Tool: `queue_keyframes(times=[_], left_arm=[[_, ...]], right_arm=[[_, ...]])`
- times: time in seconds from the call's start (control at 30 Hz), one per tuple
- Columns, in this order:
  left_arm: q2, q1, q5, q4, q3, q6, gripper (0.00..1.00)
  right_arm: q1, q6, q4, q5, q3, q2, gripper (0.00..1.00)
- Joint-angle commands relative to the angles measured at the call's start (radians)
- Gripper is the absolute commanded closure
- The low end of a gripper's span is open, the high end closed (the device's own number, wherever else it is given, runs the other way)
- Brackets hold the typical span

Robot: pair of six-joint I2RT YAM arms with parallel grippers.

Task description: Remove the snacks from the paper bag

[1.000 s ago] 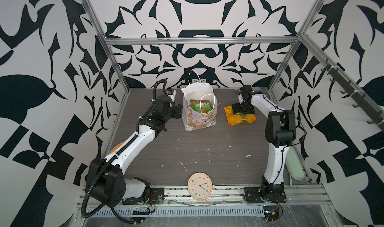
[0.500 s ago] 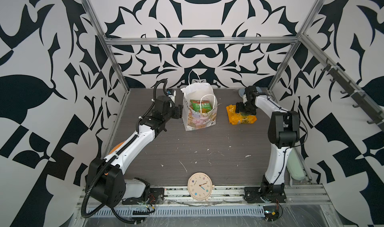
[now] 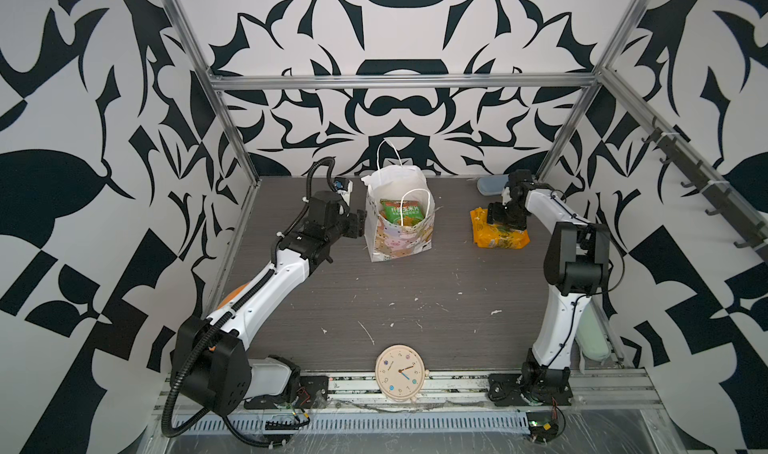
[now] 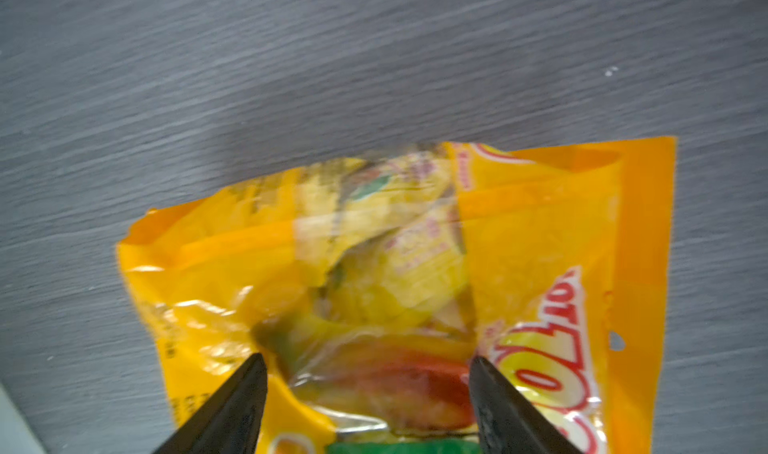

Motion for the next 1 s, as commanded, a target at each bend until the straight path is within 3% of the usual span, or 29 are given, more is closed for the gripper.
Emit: queue_keyframes(times=[0.0, 0.1, 0.2, 0.27, 0.37, 0.47, 0.6, 0.8, 0.97], left_arm=[[-0.091, 0.043, 0.148, -0.004, 0.092, 0.021, 0.21], [-0.073, 0.121, 0.385, -0.033, 0.201, 0.044, 0.18], [0.014, 0.156, 0.474, -0.097, 0.326, 0.121, 0.18], [0.083, 0.175, 0.549, -0.145, 0.409, 0.194, 0.18], [0.223, 0.191, 0.659, -0.247, 0.561, 0.299, 0.18], [0.378, 0.191, 0.679, -0.338, 0.716, 0.371, 0.18], [0.573, 0.192, 0.679, -0.493, 0.950, 0.433, 0.18], [0.715, 0.187, 0.678, -0.514, 1.068, 0.466, 0.18], [0.798, 0.152, 0.612, -0.596, 1.140, 0.515, 0.25]], right_arm=[[0.037, -0.011, -0.062, -0.036, 0.112, -0.069, 0.20], [0.072, 0.009, -0.102, -0.049, 0.174, -0.125, 0.20], [0.130, 0.042, -0.060, -0.087, 0.144, -0.212, 0.21], [0.172, 0.067, 0.037, -0.122, 0.048, -0.289, 0.23], [0.225, 0.139, 0.330, -0.207, -0.229, -0.436, 0.26], [0.263, 0.182, 0.536, -0.258, -0.460, -0.539, 0.28], [0.293, 0.170, 0.598, -0.180, -0.641, -0.657, 0.30], [0.298, 0.252, 0.807, -0.144, -0.946, -0.846, 0.30], [0.326, 0.285, 0.858, -0.136, -1.043, -0.883, 0.31]])
